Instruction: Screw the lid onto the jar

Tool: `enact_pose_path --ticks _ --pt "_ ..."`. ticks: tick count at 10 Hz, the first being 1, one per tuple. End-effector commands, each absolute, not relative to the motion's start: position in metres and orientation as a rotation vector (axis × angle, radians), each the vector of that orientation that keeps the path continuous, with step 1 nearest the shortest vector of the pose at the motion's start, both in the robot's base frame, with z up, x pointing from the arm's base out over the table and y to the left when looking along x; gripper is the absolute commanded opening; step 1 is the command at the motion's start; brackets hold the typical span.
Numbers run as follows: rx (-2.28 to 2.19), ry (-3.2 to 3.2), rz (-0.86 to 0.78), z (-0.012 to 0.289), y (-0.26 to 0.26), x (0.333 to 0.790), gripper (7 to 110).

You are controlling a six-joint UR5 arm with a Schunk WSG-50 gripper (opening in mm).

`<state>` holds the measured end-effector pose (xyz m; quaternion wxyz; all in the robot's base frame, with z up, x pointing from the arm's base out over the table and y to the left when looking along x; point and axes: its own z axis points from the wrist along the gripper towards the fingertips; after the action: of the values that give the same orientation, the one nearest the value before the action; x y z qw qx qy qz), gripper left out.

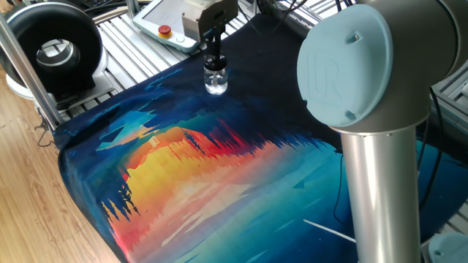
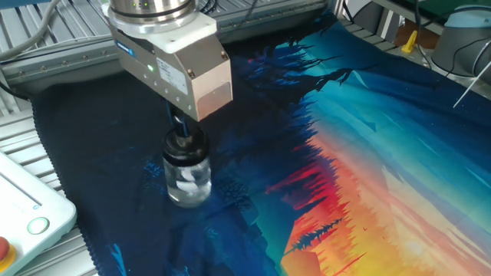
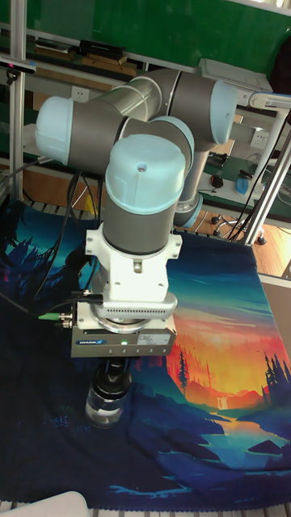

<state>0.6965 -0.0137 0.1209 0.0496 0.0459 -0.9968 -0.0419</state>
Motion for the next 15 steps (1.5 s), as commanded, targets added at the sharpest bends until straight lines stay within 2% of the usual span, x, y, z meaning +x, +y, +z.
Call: enact_pose_path --ticks 1,7,9,10,15 --pt "-0.015 -3.033 -0.212 0.121 -0.001 0.700 7" --pt "-0.180 -3.009 -0.257 0.120 0.006 0.698 7" --pt "-0.067 -3.047 -0.183 0.116 -0.012 0.702 7" --pt "-0.012 -3.059 -0.114 0.116 -0.026 0.704 22" --pt "-0.048 -3.043 -0.113 0.122 -0.005 0.704 22"
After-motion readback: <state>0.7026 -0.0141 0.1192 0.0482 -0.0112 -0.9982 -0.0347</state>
